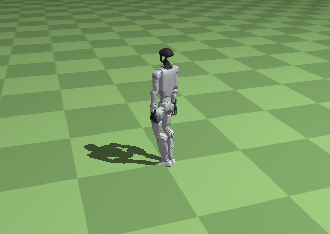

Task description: In place motions

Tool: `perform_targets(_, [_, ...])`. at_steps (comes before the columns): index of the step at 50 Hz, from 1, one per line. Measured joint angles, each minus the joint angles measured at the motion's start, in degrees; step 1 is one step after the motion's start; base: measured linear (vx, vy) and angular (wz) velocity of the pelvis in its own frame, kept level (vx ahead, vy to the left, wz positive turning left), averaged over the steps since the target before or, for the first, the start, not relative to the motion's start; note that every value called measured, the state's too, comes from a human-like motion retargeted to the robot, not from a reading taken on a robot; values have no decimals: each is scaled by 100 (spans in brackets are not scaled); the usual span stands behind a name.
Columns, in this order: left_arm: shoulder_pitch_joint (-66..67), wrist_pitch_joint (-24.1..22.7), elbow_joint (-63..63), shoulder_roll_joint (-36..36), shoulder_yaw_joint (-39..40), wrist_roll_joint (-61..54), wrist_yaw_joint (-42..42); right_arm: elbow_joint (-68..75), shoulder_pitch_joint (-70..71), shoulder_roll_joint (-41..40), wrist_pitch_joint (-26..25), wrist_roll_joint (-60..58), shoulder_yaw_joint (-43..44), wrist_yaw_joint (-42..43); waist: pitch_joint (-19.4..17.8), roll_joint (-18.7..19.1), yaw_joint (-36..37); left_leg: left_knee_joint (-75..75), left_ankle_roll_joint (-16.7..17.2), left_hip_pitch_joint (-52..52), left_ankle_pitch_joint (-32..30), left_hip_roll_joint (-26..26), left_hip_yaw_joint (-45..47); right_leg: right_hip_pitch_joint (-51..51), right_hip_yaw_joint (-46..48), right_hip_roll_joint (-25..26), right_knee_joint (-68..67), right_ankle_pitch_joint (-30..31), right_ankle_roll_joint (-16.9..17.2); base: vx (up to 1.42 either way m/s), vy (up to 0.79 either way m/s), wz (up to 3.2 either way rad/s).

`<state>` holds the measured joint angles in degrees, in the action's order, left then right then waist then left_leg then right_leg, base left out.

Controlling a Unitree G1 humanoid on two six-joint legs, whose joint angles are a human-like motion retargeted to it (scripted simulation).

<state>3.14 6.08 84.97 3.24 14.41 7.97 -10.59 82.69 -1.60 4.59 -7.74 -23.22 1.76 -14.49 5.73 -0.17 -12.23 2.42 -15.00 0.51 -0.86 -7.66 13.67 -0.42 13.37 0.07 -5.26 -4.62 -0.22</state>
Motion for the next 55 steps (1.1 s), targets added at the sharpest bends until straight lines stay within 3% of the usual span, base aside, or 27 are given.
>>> perform_targets(17, [-113,22,430,-8,-47,39,70,-316,90,-81,88,-39,-27,-56,-56,22,-203,-52,0,9,176,24,250,-186,-266,44,-100,108,21,-1,0,-14])
perform_targets(31, [-362,-14,379,58,-266,88,51,-389,147,-13,81,-40,-16,-50,-230,222,-834,-249,0,50,433,232,1106,-767,-748,186,-348,55,21,-2,0,-69])
perform_targets(35, [-360,-10,397,82,-201,59,54,-364,179,20,60,-49,-27,-34,-245,294,-928,-302,0,126,566,309,1546,-895,-54,-19,-383,-101,-97,2,-4,-138])
perform_targets(46, [-141,32,492,49,149,97,101,-312,150,85,10,6,-62,53,-181,452,-541,-383,473,58,1078,682,3155,-227,3782,-746,-290,-737,23,9,-6,-198])
perform_targets(50, [-210,120,530,83,108,143,150,-148,104,136,-26,40,79,113,-151,378,-662,-351,590,30,1177,624,3293,-307,3809,-847,-96,327,-34,19,-8,-70])
perform_targets(55, [-329,113,385,60,-32,88,148,82,-4,186,-100,83,309,215,-164,467,-978,-284,673,23,1167,747,3288,-237,3813,-691,173,349,-49,18,-8,1])
